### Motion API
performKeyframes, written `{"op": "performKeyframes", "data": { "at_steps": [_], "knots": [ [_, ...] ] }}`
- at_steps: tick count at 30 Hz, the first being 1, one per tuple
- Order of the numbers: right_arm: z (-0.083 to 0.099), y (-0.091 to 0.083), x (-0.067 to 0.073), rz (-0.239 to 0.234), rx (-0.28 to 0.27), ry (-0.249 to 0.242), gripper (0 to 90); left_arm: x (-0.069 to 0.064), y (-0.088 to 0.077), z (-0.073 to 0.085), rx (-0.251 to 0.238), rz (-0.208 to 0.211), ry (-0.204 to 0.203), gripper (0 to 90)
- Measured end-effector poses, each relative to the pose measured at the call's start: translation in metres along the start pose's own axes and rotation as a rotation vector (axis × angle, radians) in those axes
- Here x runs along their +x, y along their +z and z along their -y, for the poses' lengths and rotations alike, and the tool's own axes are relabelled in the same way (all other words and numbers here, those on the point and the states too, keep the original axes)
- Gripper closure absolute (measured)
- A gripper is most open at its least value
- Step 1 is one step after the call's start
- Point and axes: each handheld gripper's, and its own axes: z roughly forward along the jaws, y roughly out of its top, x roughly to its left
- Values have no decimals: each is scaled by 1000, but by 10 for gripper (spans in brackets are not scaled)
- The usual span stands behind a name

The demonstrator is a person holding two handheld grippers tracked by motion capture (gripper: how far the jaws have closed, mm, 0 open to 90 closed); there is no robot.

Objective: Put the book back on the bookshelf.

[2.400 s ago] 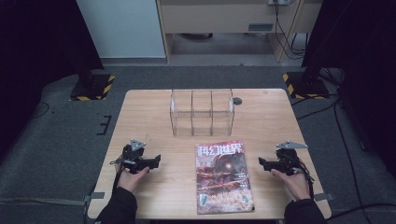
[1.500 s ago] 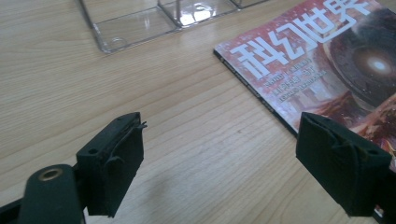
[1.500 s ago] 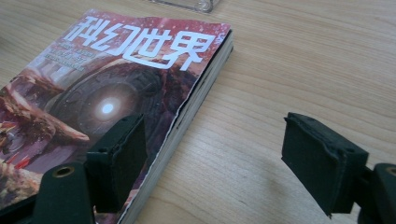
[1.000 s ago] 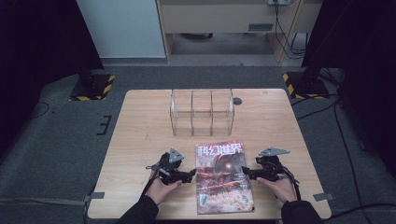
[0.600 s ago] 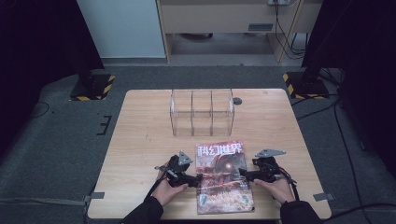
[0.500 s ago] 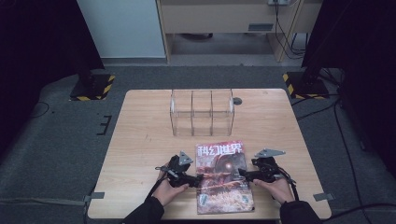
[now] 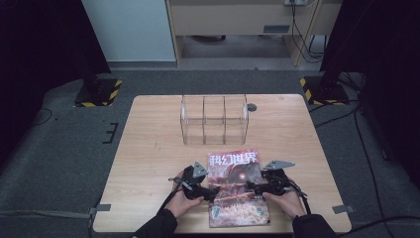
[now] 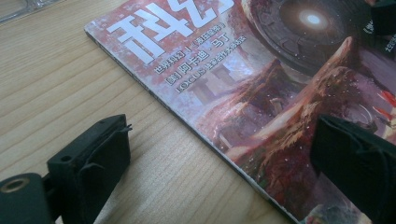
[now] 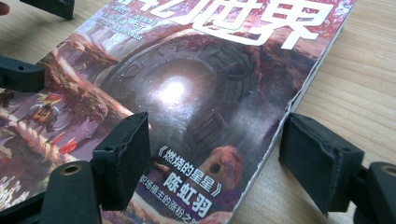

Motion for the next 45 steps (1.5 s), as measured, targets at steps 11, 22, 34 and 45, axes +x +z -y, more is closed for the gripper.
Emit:
{"op": "performKeyframes", "data": {
  "at_steps": [11, 22, 34, 45],
  "knots": [
    [-1, 5, -5, -16, -44, 26, 220, -2, 4, -3, 5, 4, 8, 9],
    [-2, 3, -7, -34, -64, 69, 257, -16, 12, -9, 3, 31, 28, 29],
    [-5, -5, -9, -69, -121, 87, 283, -17, 13, -10, 6, 25, 19, 13],
    [-11, -11, -4, -122, -219, 75, 299, -17, 13, -10, 6, 25, 18, 12]
  ]
}}
